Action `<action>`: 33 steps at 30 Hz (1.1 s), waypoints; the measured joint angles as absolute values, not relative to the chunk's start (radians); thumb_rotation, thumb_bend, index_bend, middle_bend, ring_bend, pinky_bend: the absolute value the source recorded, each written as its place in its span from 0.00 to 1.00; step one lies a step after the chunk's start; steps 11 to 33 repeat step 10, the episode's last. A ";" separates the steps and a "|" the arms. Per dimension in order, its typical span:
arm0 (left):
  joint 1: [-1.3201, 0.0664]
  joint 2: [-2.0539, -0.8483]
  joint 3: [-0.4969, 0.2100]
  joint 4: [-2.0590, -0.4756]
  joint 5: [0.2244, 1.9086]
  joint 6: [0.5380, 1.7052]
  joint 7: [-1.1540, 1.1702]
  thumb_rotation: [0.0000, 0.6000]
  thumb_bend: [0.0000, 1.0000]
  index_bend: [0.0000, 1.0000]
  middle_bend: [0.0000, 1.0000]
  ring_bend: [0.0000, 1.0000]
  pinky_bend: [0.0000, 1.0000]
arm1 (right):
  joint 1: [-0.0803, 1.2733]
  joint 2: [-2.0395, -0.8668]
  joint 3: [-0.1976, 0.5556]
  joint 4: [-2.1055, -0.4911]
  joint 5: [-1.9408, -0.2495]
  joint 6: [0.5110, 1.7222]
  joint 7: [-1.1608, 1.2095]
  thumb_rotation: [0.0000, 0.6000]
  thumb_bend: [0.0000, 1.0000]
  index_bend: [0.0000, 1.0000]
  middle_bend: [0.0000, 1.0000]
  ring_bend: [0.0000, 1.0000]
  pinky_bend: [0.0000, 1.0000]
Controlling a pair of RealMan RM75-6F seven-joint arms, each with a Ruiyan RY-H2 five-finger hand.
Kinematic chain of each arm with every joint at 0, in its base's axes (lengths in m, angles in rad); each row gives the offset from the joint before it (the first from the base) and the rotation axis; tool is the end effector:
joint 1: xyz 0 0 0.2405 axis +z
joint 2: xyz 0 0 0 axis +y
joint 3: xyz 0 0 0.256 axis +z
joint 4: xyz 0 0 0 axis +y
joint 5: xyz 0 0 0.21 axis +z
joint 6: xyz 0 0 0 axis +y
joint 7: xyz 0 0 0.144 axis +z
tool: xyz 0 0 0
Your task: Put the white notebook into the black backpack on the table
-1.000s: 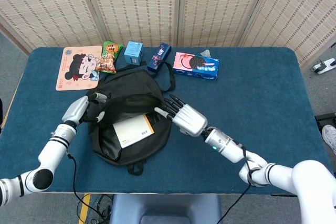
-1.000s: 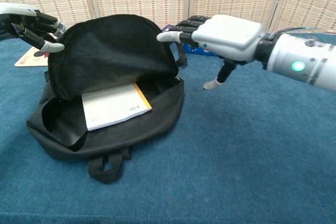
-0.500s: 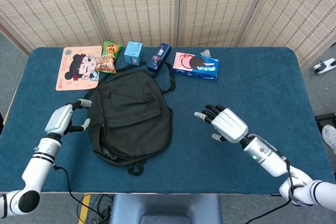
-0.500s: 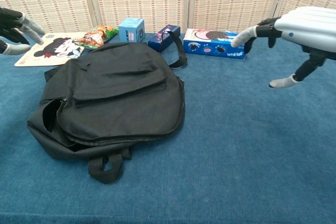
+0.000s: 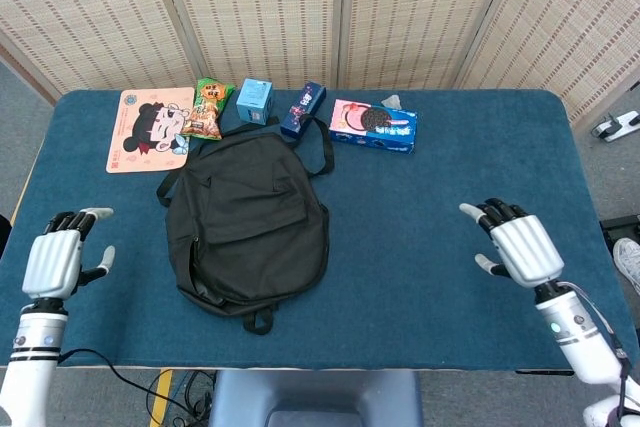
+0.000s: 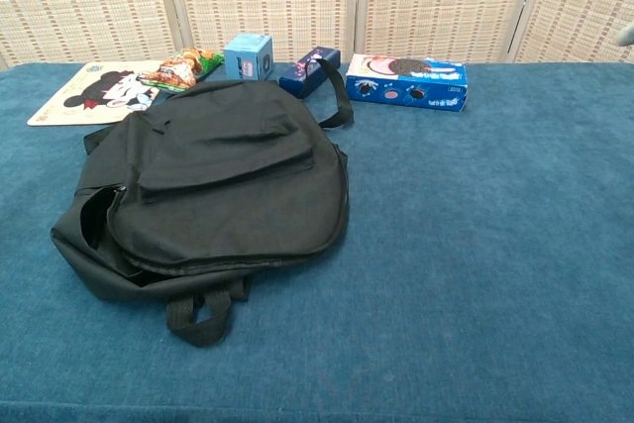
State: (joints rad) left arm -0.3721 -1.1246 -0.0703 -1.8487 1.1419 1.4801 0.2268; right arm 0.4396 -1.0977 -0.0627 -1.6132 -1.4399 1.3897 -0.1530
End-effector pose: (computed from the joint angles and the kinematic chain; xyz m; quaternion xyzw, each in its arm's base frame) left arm -0.2476 0.2537 0.1499 -0.5620 -0.4064 -0.4014 0.5982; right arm -0.2607 -0.2611 0.1431 0.7083 -0.2835 0.3628 0.5351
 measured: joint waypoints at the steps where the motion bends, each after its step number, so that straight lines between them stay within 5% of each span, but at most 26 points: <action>1: -0.350 -1.128 -0.062 -1.850 1.163 1.513 0.241 1.00 0.40 0.29 0.24 0.23 0.15 | 0.423 -1.083 -0.063 -1.629 -1.430 1.400 -0.163 1.00 0.18 0.20 0.27 0.20 0.36; 10: -0.213 -1.146 -0.009 -1.867 1.280 1.667 0.328 1.00 0.40 0.26 0.19 0.16 0.10 | 0.281 -1.026 -0.066 -1.708 -1.375 1.494 -0.213 1.00 0.18 0.20 0.27 0.20 0.36; 33: -0.213 -1.146 -0.009 -1.867 1.280 1.667 0.328 1.00 0.40 0.26 0.19 0.16 0.10 | 0.281 -1.026 -0.066 -1.708 -1.375 1.494 -0.213 1.00 0.18 0.20 0.27 0.20 0.36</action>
